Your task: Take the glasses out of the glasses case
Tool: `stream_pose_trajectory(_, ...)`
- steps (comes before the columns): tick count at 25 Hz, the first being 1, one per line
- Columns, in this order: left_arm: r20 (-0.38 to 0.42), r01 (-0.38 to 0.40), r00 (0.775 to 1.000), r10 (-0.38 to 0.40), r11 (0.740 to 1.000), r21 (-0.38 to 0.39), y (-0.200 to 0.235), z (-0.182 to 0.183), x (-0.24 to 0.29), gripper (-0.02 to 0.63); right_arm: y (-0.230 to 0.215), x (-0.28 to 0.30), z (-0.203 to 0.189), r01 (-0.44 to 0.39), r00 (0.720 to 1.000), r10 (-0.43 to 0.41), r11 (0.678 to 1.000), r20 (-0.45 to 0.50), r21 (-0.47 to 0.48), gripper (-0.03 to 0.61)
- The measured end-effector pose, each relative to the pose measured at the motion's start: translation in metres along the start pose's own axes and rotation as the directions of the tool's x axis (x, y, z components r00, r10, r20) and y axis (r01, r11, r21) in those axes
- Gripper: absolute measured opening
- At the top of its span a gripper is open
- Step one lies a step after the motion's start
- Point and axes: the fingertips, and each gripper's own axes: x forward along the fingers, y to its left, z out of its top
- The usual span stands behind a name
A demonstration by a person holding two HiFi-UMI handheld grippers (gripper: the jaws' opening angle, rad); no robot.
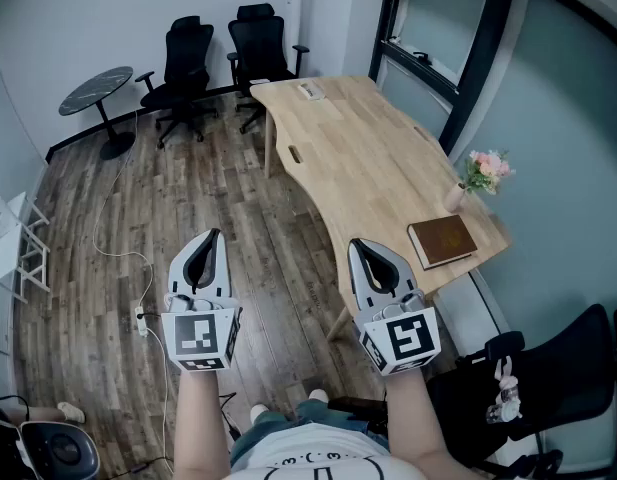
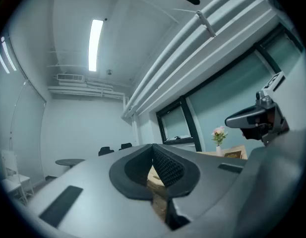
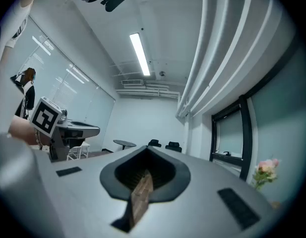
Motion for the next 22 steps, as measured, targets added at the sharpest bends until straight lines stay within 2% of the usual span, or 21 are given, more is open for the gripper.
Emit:
stream_pose_trajectory(5, -0.003, -0.03, 1.0, 0.03, 0.999, -0.017, -0.026, 0.001, 0.015, 0.017, -0.035, -0.007, -0.009, -0.017, 1.0, 0.017, 1.0, -0.006, -0.002, 0.009)
stream_pose_trajectory(10, -0.016, -0.068, 0.998, 0.067, 0.998, -0.012, -0.029, -0.004, 0.022, 0.017, -0.054, -0.003, -0.02, -0.023, 1.0, 0.024, 1.0, -0.005, 0.014, 0.009)
stream_pose_trajectory(16, -0.034, -0.088, 0.996, 0.087, 0.996, -0.028, -0.014, -0.023, 0.047, 0.017, -0.064, 0.025, -0.043, -0.024, 1.0, 0.025, 0.998, -0.006, 0.065, 0.011)
stream_pose_trajectory(22, -0.031, -0.059, 0.998, 0.058, 0.998, -0.027, 0.026, -0.049, 0.11, 0.017, -0.067, 0.096, -0.065, -0.015, 0.999, 0.017, 0.998, -0.029, 0.061, 0.011)
